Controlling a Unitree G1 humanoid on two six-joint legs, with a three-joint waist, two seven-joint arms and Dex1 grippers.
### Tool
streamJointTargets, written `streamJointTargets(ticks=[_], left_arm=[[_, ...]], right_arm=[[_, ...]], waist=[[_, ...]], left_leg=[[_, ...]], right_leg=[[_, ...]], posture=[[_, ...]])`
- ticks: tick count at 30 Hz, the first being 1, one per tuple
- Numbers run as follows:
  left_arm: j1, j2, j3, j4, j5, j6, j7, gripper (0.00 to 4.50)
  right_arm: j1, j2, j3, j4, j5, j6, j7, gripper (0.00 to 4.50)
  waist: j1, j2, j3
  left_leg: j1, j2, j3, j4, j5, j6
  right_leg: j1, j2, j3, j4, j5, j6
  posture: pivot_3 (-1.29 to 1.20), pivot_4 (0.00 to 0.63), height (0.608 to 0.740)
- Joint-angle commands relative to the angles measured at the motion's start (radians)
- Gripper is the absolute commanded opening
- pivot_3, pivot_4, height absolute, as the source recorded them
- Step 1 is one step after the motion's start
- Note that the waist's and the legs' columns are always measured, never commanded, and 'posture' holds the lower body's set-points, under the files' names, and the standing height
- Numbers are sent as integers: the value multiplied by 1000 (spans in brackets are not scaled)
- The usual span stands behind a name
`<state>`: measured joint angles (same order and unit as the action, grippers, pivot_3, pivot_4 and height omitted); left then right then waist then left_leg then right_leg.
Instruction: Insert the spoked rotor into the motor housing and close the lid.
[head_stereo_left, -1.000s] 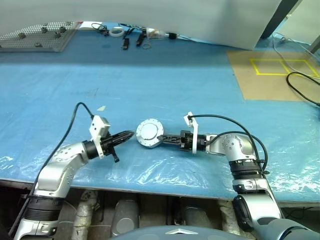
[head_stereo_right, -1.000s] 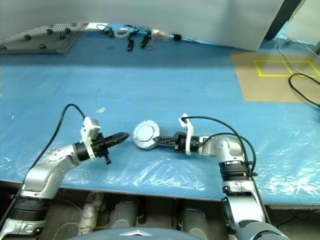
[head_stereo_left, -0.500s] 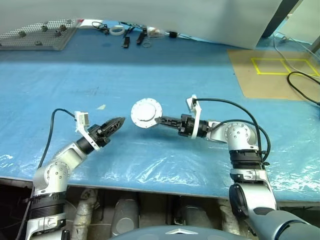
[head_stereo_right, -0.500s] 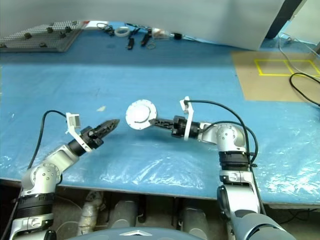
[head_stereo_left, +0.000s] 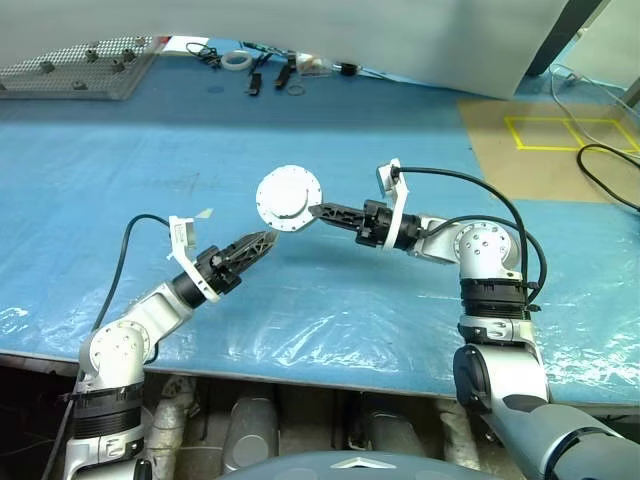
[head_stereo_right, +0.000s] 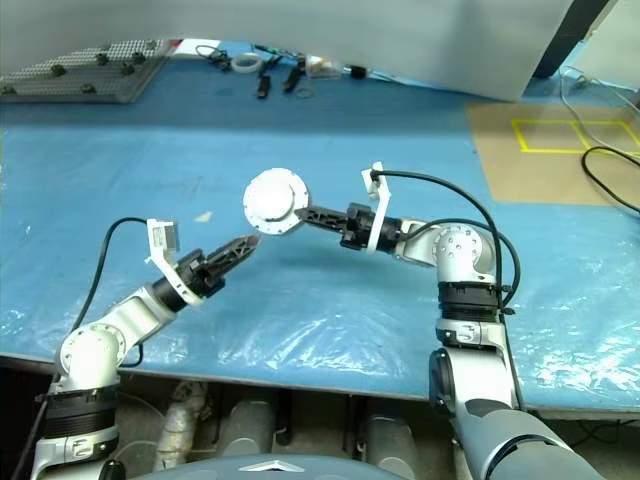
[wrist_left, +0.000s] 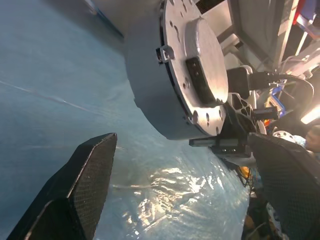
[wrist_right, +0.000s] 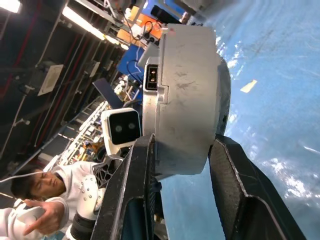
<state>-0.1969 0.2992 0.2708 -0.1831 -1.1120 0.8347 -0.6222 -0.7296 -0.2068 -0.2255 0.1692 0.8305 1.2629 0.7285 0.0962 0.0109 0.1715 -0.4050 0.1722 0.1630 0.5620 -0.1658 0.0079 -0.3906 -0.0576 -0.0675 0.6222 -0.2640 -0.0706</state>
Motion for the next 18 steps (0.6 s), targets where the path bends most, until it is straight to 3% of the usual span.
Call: streamJointTargets(ticks=[1,11,18], left_arm=[[-63,-26,16,-16,-35,-26,30,4444],[-196,-146,-69,99,44,-66,38,4444],[-258,-228,-59,167,45,-74,73,4444]], right_arm=[[-26,19,-24,-48,69,4,1,1275],[-2,33,-18,-62,84,22,-37,1275],[3,33,-17,-67,86,24,-49,1275]], waist=[[0,0,0],[0,0,0],[-1,0,0]], left_leg=[[0,0,0,0,0,0],[0,-1,-1,1,0,0],[-1,-1,-2,1,0,0]], right_leg=[[0,0,0,0,0,0],[1,0,0,0,1,2],[1,0,0,0,2,3]], posture=[[0,150,740],[0,150,740],[0,150,740]])
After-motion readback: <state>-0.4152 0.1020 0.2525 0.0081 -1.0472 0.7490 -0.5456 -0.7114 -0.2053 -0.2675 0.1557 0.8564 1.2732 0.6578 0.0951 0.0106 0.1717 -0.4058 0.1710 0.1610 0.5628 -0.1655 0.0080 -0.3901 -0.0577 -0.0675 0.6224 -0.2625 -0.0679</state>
